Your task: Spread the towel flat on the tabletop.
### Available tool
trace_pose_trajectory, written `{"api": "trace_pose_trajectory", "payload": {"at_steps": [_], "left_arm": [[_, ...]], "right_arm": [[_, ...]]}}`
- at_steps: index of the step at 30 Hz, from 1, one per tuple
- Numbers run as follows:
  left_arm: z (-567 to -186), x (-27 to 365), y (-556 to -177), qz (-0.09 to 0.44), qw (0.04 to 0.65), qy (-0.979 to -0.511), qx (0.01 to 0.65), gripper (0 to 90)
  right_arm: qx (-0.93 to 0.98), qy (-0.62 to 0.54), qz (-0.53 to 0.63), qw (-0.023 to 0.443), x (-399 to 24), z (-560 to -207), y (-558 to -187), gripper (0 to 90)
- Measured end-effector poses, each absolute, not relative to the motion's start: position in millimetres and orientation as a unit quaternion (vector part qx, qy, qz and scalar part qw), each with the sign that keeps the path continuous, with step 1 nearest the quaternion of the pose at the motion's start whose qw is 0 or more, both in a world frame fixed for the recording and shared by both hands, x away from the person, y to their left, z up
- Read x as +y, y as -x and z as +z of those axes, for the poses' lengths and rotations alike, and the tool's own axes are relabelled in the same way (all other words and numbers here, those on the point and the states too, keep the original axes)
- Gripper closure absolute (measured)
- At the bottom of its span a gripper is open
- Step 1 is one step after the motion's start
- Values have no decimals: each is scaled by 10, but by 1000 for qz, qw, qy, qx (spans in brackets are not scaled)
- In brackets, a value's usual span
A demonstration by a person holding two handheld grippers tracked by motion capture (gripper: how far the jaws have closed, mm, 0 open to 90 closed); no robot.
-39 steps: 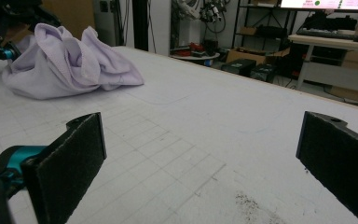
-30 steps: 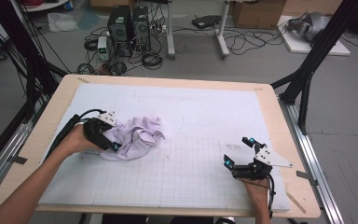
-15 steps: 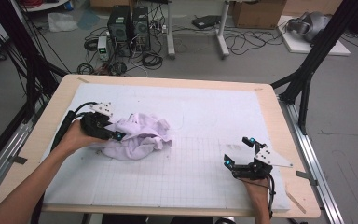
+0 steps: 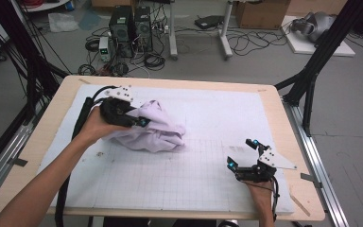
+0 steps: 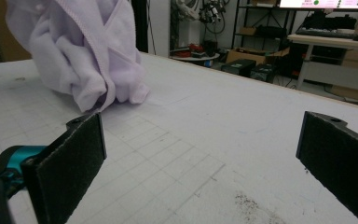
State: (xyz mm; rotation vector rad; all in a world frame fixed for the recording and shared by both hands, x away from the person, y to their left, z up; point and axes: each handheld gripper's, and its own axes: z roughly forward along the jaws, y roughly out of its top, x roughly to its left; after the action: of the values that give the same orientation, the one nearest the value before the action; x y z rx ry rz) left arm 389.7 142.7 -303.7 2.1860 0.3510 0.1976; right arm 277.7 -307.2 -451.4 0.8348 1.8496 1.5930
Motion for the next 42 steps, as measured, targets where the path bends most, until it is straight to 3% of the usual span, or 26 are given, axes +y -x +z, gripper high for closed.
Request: {"api": "trace_pose_trajectory", "payload": {"at_steps": [9,24,25,26,27,28,34,38,42], "left_arm": [[-2751,1007,-3893,72,478,-869,104,742],[-3474,1106,-3894,15,395,-911,117,708],[-3519,1117,-3893,14,391,-912,121,685],[-3586,1139,-3896,15,384,-915,124,561],[-3632,1159,-3899,16,382,-915,127,561],[-3693,1200,-3899,12,376,-917,135,448],[-3733,1300,-3835,37,380,-914,136,147],[-3666,1435,-3727,58,397,-908,122,78],[-3661,1550,-3596,65,394,-910,114,76]], "right_arm": [[690,-308,592,280,-3064,-4514,-2777,4],[693,-308,590,278,-3055,-4510,-2772,5],[695,-304,587,282,-3053,-4508,-2780,5],[702,-306,580,278,-3036,-4502,-2786,4],[702,-306,580,278,-3036,-4502,-2786,4],[710,-303,573,275,-3019,-4492,-2805,4],[723,-293,569,261,-2965,-4370,-2854,5],[741,-280,560,243,-2905,-4233,-2951,5],[761,-268,550,216,-2807,-4156,-3061,8]]}}
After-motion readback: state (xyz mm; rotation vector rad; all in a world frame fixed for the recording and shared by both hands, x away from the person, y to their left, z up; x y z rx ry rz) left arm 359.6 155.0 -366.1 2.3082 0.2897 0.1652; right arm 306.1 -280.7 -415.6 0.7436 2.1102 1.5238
